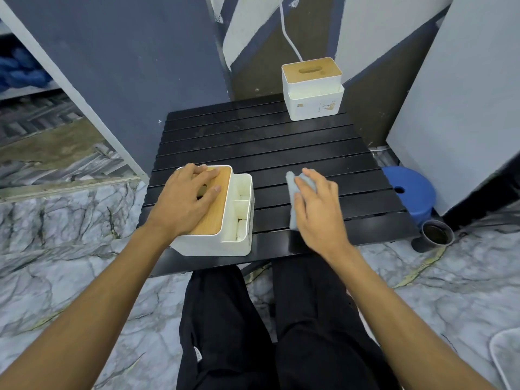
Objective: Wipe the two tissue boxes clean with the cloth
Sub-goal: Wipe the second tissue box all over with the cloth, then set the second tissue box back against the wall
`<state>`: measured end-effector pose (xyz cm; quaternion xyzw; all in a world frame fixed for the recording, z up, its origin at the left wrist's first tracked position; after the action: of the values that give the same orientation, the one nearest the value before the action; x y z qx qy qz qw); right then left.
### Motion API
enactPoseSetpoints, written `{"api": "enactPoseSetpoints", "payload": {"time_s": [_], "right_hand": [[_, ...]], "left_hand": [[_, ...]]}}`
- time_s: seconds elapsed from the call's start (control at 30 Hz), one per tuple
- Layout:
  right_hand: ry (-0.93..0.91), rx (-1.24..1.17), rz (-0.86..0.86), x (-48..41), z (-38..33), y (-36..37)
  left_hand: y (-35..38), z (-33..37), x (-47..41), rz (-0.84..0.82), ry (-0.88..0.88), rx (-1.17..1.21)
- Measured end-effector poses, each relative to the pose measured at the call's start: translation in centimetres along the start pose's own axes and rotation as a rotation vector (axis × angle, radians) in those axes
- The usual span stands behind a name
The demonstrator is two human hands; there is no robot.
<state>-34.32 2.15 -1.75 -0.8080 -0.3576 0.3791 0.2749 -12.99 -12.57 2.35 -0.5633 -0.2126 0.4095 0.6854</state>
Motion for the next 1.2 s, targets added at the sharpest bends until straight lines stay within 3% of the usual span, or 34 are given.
{"api": "enactPoseSetpoints", "payload": {"time_s": [0.2, 0.57, 0.67, 0.73, 0.8, 0.93, 1.2], "right_hand": [[0.027, 0.300, -0.176, 0.3, 5.0, 0.8], [0.085, 0.410, -0.351, -0.6, 5.4, 1.6], [0.037, 0.303, -0.267, -1.8, 3.5, 1.0], [-0.076, 0.065, -0.251, -2.5, 1.3, 0.8], [-0.151, -0.166, -0.330, -3.1, -0.8, 0.9], [-0.172, -0.309, -0.483, -3.3, -2.7, 2.0], [-0.096, -0.303, -0.485, -2.9, -2.8, 2.9]], "left_hand": [[0.4, 0.7, -0.6, -0.009, 0.030, 0.012], [0.9, 2.3, -1.8, -0.077, 0.181, -0.004], [1.1, 3.0, -2.4, -0.104, 0.248, -0.012], [1.2, 3.4, -2.8, -0.134, 0.306, -0.049], [1.4, 3.9, -3.2, -0.183, 0.355, -0.088], [1.8, 4.6, -3.9, -0.245, 0.426, -0.127], [0.7, 4.1, -1.7, 0.031, 0.152, 0.091]]}}
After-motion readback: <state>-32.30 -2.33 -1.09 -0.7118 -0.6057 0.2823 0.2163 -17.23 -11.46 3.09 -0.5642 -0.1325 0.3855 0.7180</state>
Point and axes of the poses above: each hand's wrist, its own x-axis away from the middle knuckle, its own y-axis out of the palm, z = x × y, the point moved 6 cm from there along -x, towards the middle knuckle, and after that the axes turned 5 degrees about z, right-handed, at the moved point
